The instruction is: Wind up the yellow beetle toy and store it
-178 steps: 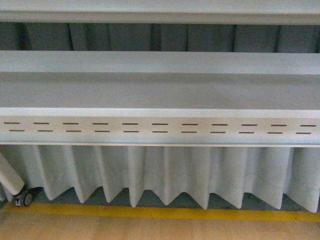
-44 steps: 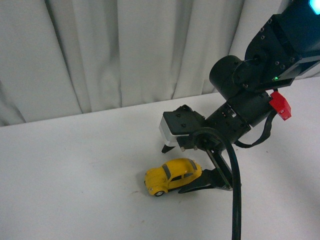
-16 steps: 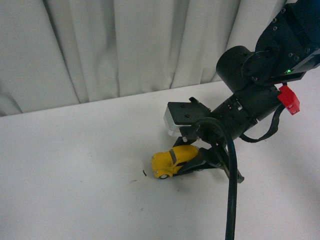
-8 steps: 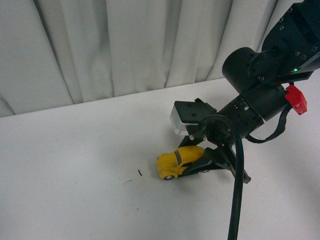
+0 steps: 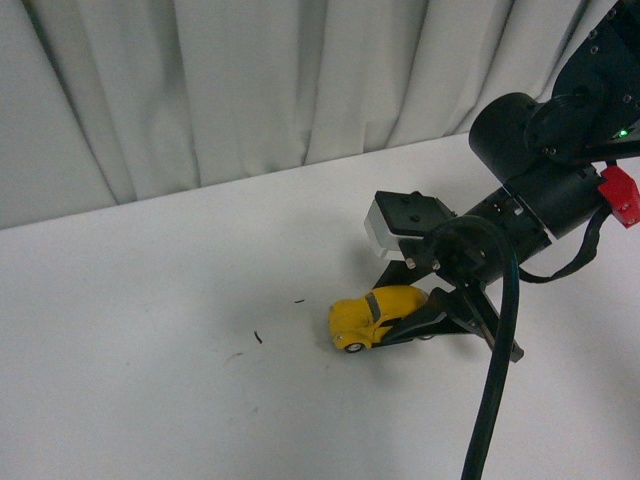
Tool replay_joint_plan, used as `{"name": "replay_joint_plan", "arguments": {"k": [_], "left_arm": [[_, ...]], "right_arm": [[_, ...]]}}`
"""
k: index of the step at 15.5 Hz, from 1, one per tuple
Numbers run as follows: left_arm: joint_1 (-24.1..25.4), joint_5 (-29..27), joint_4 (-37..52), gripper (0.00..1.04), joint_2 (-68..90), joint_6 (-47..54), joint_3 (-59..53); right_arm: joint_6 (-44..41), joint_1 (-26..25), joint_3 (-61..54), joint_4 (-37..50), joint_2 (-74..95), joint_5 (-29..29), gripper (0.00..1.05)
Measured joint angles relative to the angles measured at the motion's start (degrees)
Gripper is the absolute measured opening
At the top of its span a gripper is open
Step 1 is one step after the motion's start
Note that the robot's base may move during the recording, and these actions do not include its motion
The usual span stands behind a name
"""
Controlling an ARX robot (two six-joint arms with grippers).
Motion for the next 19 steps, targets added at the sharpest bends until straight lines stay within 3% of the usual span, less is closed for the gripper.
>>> {"name": "replay_joint_plan", "arguments": {"k": [12, 18, 19], "left_arm": [[0.0, -0.02, 0.0, 0.98, 0.0, 0.0, 0.0], [0.0, 0.0, 0.0, 0.98, 0.0, 0.0, 0.0], [0.0, -0.02, 0.0, 0.98, 0.0, 0.0, 0.0]], "right_arm": [[-1.9, -3.69, -1.57, -3.56, -1.07, 0.48, 0.42], [-4.09, -3.63, -1.7, -4.76, -0.83, 2.25, 0.99], [-4.11, -3.21, -1.7, -4.57, -0.83, 2.25, 0.98]]}}
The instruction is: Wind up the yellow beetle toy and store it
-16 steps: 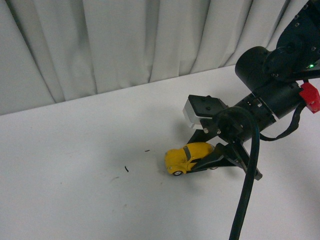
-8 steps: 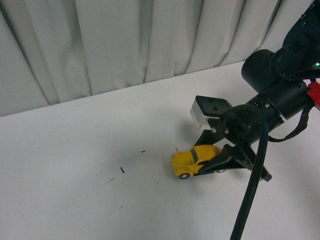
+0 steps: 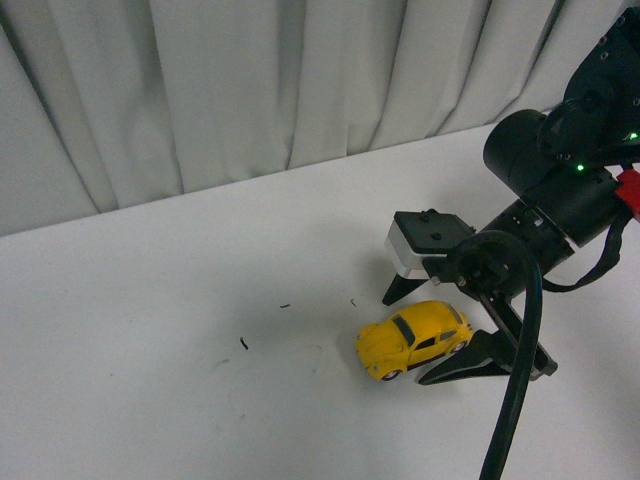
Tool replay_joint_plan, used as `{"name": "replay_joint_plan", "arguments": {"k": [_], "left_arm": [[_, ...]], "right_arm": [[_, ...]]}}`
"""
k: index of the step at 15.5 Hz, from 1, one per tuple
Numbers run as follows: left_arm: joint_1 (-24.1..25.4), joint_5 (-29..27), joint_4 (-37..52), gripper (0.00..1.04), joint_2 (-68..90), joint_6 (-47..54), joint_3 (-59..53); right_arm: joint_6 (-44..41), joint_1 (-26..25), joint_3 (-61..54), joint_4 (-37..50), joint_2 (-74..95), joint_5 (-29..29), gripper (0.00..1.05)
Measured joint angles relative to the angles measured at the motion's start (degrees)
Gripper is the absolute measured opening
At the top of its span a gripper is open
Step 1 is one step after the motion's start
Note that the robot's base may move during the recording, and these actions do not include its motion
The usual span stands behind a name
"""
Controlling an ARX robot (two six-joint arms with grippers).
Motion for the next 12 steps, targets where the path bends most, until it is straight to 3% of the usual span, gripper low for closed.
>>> {"name": "replay_joint_plan", "arguments": {"k": [12], "left_arm": [[0.0, 0.02, 0.0, 0.98, 0.0, 0.0, 0.0]], "right_arm": [[-0.24, 0.31, 0.02, 0.44, -0.02, 0.15, 0.98]]}}
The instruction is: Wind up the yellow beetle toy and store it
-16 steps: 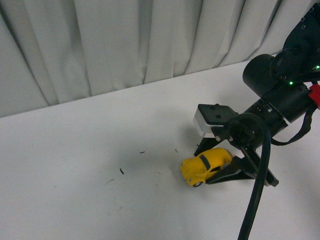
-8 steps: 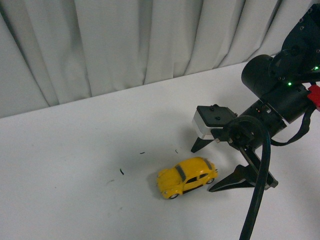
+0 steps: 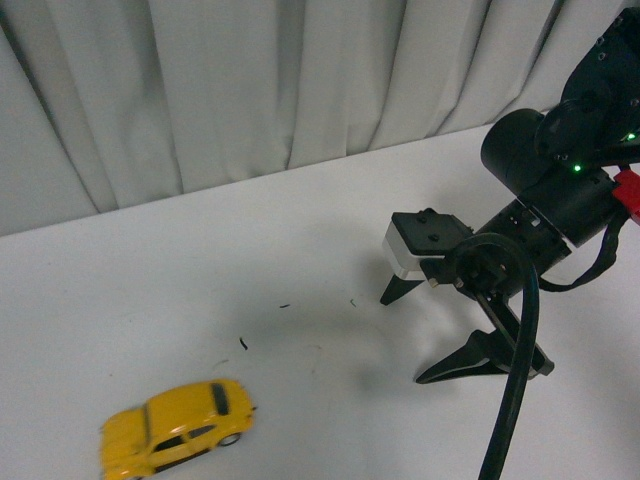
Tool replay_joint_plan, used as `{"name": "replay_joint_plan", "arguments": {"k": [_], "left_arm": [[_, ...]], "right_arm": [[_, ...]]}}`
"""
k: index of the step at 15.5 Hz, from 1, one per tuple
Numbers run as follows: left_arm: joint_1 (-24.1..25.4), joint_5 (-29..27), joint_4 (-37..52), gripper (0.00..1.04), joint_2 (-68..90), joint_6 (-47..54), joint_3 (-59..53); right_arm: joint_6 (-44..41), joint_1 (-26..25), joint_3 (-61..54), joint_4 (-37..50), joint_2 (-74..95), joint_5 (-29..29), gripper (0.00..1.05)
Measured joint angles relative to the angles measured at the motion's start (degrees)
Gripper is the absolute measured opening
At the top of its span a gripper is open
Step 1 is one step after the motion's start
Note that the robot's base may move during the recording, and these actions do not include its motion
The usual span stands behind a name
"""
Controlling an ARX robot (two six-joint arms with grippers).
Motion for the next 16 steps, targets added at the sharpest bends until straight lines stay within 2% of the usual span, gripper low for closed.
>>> {"name": "replay_joint_plan", "arguments": {"k": [12, 16], "left_arm": [[0.0, -0.02, 0.0, 0.98, 0.0, 0.0, 0.0], [0.0, -0.02, 0.0, 0.98, 0.0, 0.0, 0.0]], "right_arm": [[-0.59, 0.39, 0.0, -0.04, -0.26, 0.44, 0.98], [-5.2, 2.27, 2.29, -5.53, -0.94, 2.73, 0.98]]}}
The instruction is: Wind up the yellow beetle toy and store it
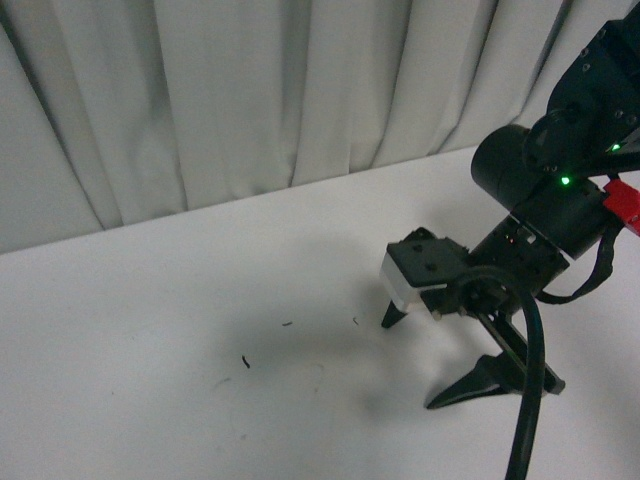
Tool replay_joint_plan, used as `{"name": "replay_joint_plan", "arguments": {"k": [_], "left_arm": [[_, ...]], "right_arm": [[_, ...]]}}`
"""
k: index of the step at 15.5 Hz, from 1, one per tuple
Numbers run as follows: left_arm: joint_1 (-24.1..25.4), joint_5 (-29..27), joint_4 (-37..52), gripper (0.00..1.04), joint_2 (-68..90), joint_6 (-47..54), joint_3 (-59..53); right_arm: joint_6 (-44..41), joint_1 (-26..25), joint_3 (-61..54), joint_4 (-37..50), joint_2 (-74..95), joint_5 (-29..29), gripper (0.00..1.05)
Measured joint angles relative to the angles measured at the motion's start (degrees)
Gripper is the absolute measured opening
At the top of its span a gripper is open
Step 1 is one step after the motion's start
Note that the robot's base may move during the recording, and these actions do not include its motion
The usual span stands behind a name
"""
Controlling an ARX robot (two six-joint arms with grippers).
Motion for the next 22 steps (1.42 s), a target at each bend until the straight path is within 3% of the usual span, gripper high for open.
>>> {"name": "replay_joint_plan", "arguments": {"k": [2, 3, 5, 8, 9, 10, 11, 12, 13, 15, 17, 22], "left_arm": [[0.0, 0.0, 0.0, 0.98, 0.0, 0.0, 0.0], [0.0, 0.02, 0.0, 0.98, 0.0, 0.0, 0.0], [0.0, 0.02, 0.0, 0.98, 0.0, 0.0, 0.0], [0.0, 0.0, 0.0, 0.98, 0.0, 0.0, 0.0], [0.0, 0.0, 0.0, 0.98, 0.0, 0.0, 0.0], [0.0, 0.0, -0.02, 0.98, 0.0, 0.0, 0.0], [0.0, 0.02, 0.0, 0.98, 0.0, 0.0, 0.0], [0.0, 0.0, 0.0, 0.98, 0.0, 0.0, 0.0], [0.0, -0.02, -0.02, 0.98, -0.02, 0.0, 0.0], [0.0, 0.02, 0.0, 0.98, -0.02, 0.0, 0.0], [0.0, 0.0, 0.0, 0.98, 0.0, 0.0, 0.0], [0.0, 0.02, 0.0, 0.98, -0.02, 0.0, 0.0]], "right_arm": [[-2.56, 1.38, 4.76, -6.8, -0.13, -3.15, 0.98], [-3.1, 1.64, 6.64, -4.42, -1.29, -6.38, 0.98], [-2.36, 1.75, 7.76, 6.91, -8.92, -14.05, 0.98], [6.23, -1.99, 7.69, 19.12, -13.66, -14.29, 0.98], [16.28, -1.88, 1.03, 41.88, -13.7, -1.62, 0.89], [30.82, -1.97, -8.11, 59.04, -14.4, 10.78, 0.78], [47.34, -2.1, -16.41, 72.3, -15.1, 19.17, 0.67], [62.36, -2.64, -22.21, 85.09, -17.25, 24.59, 0.55], [73.92, -2.71, -25.16, 93.33, -21.42, 26.25, 0.44], [88.24, -0.85, -31.91, 99.03, -30.53, 28.04, 0.21], [91.58, 0.92, -37.38, 97.79, -32.54, 28.98, 0.05], [94.05, 3.13, -46.03, 95.6, -44.72, 32.15, 0.02]]}}
